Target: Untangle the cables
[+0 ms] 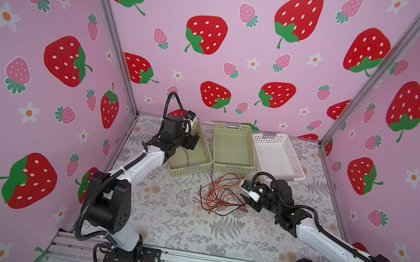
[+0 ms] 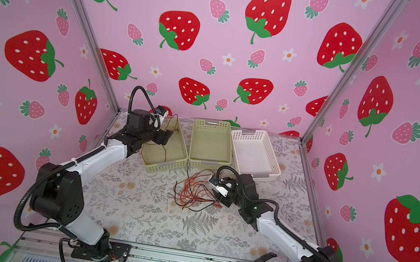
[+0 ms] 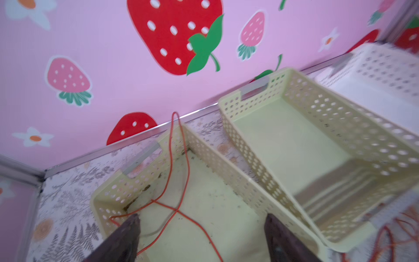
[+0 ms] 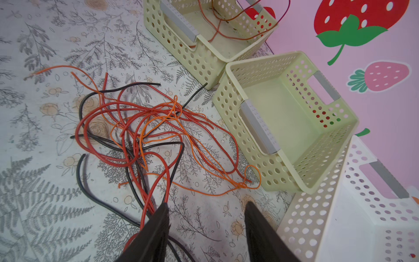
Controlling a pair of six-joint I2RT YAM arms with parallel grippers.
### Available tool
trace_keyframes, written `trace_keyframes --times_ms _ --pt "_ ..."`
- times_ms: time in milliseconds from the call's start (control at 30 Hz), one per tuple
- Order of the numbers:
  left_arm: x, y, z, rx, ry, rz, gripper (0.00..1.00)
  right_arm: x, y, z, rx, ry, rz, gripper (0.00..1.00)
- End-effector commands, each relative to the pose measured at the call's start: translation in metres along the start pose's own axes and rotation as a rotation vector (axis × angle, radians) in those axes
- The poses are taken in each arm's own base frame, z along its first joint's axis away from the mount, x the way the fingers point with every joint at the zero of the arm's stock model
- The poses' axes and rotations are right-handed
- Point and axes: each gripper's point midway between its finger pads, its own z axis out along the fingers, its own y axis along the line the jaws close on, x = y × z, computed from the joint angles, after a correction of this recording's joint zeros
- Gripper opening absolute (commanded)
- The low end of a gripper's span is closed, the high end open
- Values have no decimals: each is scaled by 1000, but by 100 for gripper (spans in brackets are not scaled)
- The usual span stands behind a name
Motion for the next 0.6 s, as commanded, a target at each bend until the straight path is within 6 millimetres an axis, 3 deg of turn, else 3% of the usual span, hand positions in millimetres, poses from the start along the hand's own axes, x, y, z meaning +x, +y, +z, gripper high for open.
trace_keyframes --times_ms 0,133,300,567 --pt "17 -72 -18 275 27 218 79 5 12 5 -86 23 26 53" --pt "32 -122 -36 433 55 277 78 10 21 8 -138 48 29 52" --pt "54 -180 -46 587 65 307 74 15 31 3 -167 47 68 40" --pt "78 -233 -43 689 70 354 61 37 40 -2 -148 107 75 27"
